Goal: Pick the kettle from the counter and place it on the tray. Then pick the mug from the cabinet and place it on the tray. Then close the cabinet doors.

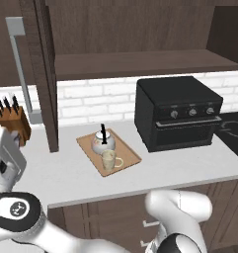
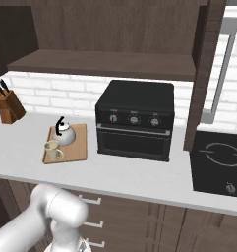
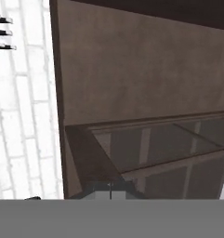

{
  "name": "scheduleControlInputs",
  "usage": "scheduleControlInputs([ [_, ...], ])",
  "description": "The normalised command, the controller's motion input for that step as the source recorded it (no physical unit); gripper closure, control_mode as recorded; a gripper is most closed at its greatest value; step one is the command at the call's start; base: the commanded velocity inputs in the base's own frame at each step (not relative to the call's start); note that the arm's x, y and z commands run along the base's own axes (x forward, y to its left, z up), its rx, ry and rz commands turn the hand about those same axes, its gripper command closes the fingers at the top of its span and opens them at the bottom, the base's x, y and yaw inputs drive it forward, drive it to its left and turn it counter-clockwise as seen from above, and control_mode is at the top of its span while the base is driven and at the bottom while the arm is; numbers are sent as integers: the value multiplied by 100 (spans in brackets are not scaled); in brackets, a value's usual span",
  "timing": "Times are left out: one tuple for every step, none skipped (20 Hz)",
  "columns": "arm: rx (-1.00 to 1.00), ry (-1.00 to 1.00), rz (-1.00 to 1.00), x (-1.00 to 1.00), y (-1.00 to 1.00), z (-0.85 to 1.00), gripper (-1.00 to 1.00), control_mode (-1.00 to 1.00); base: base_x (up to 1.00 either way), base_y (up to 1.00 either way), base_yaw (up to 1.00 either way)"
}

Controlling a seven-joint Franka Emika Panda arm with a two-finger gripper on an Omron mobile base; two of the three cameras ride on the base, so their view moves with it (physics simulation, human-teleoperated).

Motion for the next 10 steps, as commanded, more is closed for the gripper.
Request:
scheduleControlInputs([
  [0,0,-5,59,0,0,100,-100,0,0,0],
  [0,0,-4,61,0,0,100,-100,0,0,0],
  [0,0,-5,60,-2,0,100,-100,0,0,0],
  [0,0,-5,56,-8,0,100,-100,0,0,0],
  [0,0,-5,47,-8,0,100,-100,0,0,0],
  [0,0,-4,39,-22,2,100,-100,0,0,0],
  [0,-2,-2,26,-33,4,100,-100,0,0,0],
  [0,-6,0,6,-42,9,100,-100,0,0,0],
  [0,-4,0,0,-61,14,100,-100,0,0,0],
  [0,-4,0,0,-64,16,100,-100,0,0,0],
])
